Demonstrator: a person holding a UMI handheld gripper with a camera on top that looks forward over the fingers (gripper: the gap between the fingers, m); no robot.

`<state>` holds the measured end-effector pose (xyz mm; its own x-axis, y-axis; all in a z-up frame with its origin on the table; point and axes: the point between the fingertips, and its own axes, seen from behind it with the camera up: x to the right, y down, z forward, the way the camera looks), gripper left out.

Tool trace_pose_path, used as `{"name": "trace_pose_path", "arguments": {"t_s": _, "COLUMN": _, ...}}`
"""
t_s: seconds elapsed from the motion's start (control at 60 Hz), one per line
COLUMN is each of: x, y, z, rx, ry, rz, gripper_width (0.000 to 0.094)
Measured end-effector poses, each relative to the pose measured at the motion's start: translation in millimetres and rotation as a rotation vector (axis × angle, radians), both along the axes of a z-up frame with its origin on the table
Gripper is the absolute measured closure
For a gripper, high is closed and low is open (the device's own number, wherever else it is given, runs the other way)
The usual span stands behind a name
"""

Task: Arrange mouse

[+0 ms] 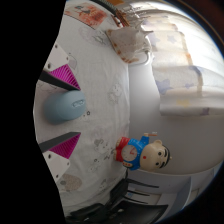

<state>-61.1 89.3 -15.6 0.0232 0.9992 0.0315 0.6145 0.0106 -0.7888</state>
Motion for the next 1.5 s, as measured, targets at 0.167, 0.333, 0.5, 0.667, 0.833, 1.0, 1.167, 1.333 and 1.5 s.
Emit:
{"name": "trace_pose_path", "arguments": {"t_s": 0.167, "x": -3, "y": -5, "z": -2, "rx": -0.016, "ry": -0.003, "rz": -0.001, "gripper_width": 0.0346}}
{"name": "trace_pose_path", "arguments": {"t_s": 0.333, "x": -3, "y": 3, "z": 1, "rx": 0.044, "ry": -0.011, "rz": -0.020, "gripper_width": 0.0494}}
{"name": "trace_pose_path", "arguments": {"t_s": 0.5, "x": -9, "y": 0, "z": 47, "rx": 0.048, "ry": 0.031, "rz": -0.041, "gripper_width": 0.0527}}
{"name": "trace_pose_path", "arguments": {"t_s": 0.667, "x": -9, "y": -61, "z": 112, "rx": -0.029, "ry": 0.048, "rz": -0.026, "gripper_width": 0.0530}}
{"name": "trace_pose_path", "arguments": {"t_s": 0.833, "x": 5, "y": -176, "z": 153, "rx": -0.091, "ry": 0.077, "rz": 0.052, "gripper_width": 0.0529}}
{"name": "trace_pose_path", "arguments": {"t_s": 1.0, "x": 25, "y": -301, "z": 140, "rx": -0.085, "ry": 0.071, "rz": 0.107, "gripper_width": 0.0530}}
{"name": "trace_pose_path", "arguments": {"t_s": 1.167, "x": 32, "y": -388, "z": 83, "rx": -0.051, "ry": 0.032, "rz": 0.092, "gripper_width": 0.0531}}
{"name": "trace_pose_path", "arguments": {"t_s": 1.333, "x": 32, "y": -419, "z": 23, "rx": -0.009, "ry": -0.028, "rz": 0.044, "gripper_width": 0.0528}}
{"name": "trace_pose_path", "arguments": {"t_s": 1.5, "x": 41, "y": -421, "z": 18, "rx": -0.017, "ry": -0.090, "rz": 0.012, "gripper_width": 0.0067}}
